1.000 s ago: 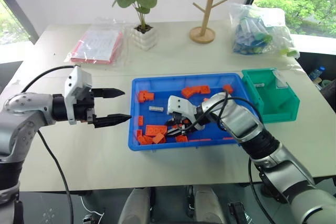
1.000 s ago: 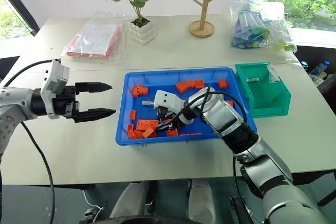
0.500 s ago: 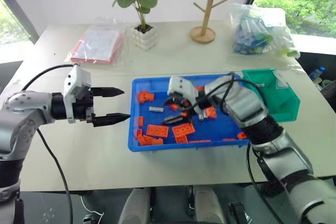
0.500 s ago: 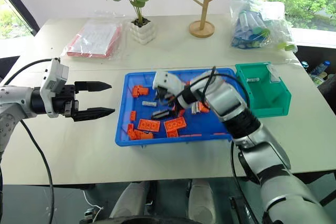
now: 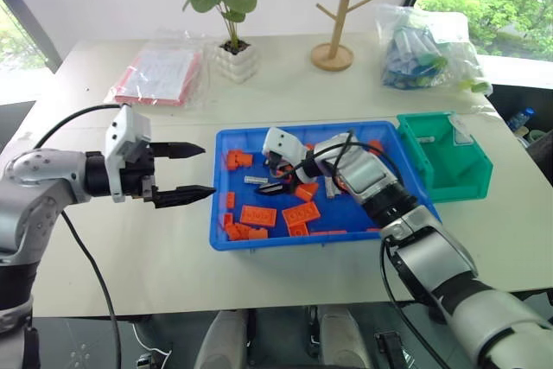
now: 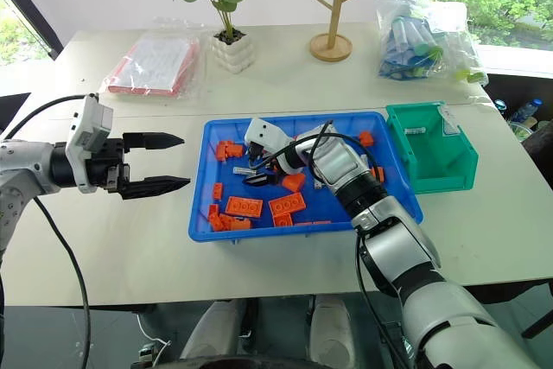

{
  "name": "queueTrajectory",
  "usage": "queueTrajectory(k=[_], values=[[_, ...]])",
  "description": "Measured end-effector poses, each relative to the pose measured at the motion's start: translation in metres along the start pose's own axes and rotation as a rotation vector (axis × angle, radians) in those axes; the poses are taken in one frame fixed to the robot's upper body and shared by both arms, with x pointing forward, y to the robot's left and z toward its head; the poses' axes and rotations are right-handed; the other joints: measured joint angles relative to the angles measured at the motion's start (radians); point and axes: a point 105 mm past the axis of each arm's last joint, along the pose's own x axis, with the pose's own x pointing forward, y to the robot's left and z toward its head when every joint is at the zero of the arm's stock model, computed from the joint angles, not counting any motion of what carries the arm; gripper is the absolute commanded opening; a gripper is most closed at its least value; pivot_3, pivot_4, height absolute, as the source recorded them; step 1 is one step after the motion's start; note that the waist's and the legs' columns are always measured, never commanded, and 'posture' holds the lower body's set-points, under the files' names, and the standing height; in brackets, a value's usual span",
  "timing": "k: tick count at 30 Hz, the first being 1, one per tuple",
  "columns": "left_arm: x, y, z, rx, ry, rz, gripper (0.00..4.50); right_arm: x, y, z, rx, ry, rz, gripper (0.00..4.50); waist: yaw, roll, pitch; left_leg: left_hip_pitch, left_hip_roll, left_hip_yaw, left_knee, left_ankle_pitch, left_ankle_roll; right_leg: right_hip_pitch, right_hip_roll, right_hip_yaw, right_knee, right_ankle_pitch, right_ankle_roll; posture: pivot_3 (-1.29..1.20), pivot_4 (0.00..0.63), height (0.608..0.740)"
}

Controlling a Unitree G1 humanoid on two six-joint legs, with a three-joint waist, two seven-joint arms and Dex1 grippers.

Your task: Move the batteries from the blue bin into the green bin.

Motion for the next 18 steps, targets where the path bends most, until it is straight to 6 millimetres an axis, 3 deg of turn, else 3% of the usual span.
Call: queueTrajectory(k=[5,9,12,16,18], values=[[0.000,-0.001,0.001,0.006,0.005,0.000,4.50,0.000,0.004,0.001,-0.017,0.003,0.021,0.15,0.002,0.000,0.000,0.000,0.000,0.000,0.000,0.000,0.000,0.000,0.000,0.000,0.000,0.000,0.000,0.00,0.150,0.692],[0.001,-0.001,0.002,0.008,0.005,-0.001,4.50,-0.004,0.012,0.004,-0.013,0.000,0.037,0.08,0.002,0.000,0.000,0.000,0.000,0.000,0.000,0.000,0.000,0.000,0.000,0.000,0.000,0.000,0.000,0.00,0.150,0.692],[0.002,-0.001,0.004,0.015,0.002,-0.008,4.50,-0.019,0.011,0.016,-0.008,-0.027,0.019,0.08,0.004,0.000,0.000,0.000,0.000,0.000,0.000,0.000,0.000,0.000,0.000,0.000,0.000,0.000,0.000,0.00,0.150,0.692],[0.004,-0.003,0.004,0.015,-0.003,-0.029,4.50,-0.062,-0.007,0.033,0.030,-0.106,-0.099,0.08,0.009,0.000,0.000,0.000,0.000,0.000,0.000,0.000,0.000,0.000,-0.001,0.000,0.000,0.000,0.000,0.00,0.150,0.692],[0.006,-0.004,0.004,0.012,-0.008,-0.039,4.50,-0.095,-0.023,0.034,0.075,-0.131,-0.200,0.08,0.012,0.000,0.000,-0.001,0.000,0.000,0.000,0.000,0.000,0.000,-0.001,0.000,0.000,0.000,0.000,0.00,0.150,0.692]])
